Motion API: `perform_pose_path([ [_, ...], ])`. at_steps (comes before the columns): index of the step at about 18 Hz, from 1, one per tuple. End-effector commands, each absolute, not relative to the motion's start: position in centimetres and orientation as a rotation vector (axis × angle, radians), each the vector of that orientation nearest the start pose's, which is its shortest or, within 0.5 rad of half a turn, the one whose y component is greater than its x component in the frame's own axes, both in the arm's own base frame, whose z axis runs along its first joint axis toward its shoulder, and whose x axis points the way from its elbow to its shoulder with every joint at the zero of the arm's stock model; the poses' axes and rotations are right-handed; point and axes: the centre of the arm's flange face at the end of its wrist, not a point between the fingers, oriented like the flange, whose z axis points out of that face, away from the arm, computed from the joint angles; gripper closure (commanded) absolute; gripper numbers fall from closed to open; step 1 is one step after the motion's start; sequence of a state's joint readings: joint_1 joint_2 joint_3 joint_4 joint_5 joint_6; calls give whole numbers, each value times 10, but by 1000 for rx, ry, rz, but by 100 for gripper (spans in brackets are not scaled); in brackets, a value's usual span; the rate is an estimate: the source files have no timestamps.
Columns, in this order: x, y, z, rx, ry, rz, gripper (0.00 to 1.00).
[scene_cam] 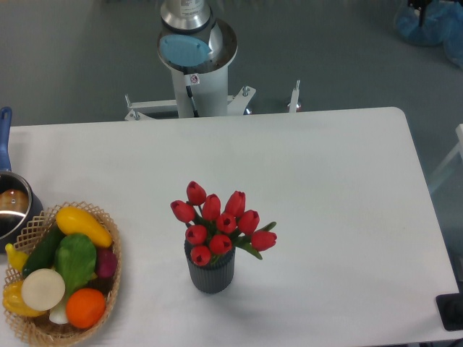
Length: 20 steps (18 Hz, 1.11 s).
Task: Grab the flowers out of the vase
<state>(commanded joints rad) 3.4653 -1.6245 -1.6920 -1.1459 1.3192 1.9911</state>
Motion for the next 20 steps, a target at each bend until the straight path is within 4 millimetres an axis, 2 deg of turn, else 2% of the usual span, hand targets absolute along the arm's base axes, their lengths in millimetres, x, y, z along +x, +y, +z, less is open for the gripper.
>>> perform_pose_path([
  [8, -552, -5, 449, -2948, 219, 477, 0],
  [13, -551, 0, 437, -2863, 206, 473, 0],
  [17, -554, 2, 438, -2842, 82, 500, 0],
  [20, -553, 11, 437, -2816, 71, 492, 0],
])
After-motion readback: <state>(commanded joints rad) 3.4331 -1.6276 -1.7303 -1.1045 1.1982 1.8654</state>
